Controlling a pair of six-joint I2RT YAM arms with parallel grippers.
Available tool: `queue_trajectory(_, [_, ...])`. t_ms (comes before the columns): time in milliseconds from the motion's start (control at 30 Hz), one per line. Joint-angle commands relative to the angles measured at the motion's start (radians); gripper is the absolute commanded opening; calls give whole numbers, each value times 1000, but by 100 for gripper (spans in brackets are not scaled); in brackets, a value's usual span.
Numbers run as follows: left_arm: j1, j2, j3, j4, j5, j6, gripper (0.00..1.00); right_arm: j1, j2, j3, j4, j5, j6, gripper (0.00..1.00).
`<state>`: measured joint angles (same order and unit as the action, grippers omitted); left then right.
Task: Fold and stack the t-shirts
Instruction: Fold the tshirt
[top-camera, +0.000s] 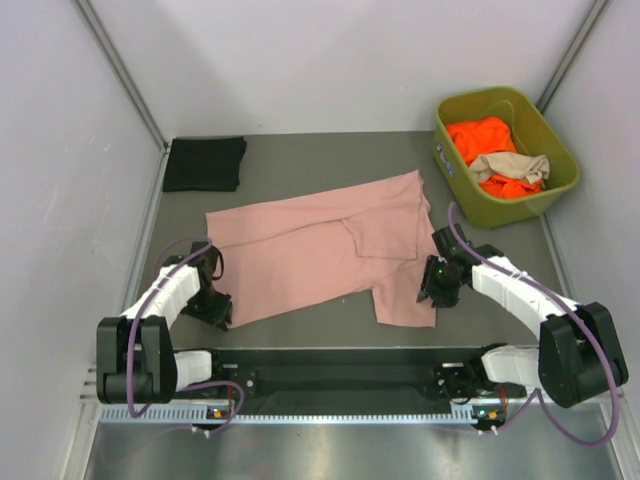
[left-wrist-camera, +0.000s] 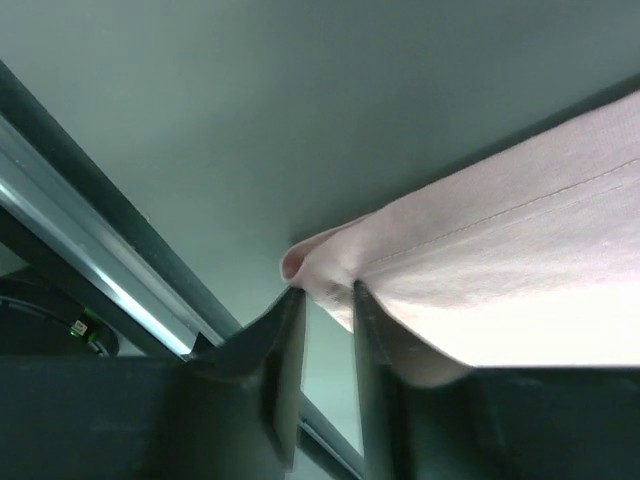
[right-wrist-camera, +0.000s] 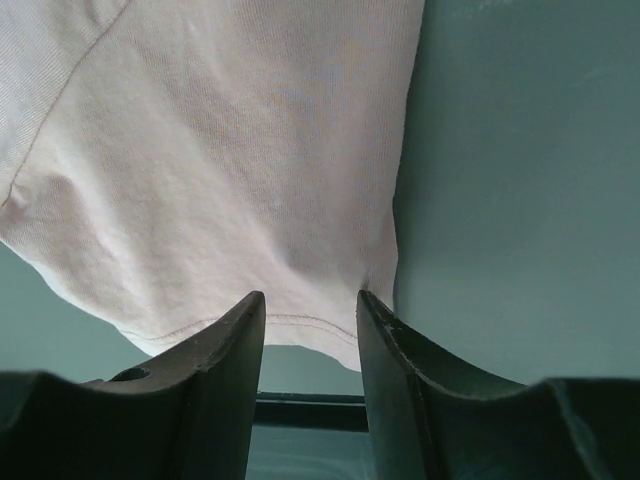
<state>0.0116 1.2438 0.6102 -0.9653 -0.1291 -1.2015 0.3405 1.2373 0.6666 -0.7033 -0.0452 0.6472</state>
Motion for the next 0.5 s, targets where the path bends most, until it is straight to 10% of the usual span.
queue_trajectory(0, [11, 5, 2, 10, -55, 20, 26, -6, -22, -22, 7, 13, 38, 42])
queue_trajectory(467, [11, 3, 37, 34, -72, 108, 0, -167, 1, -18, 33, -4, -49, 45])
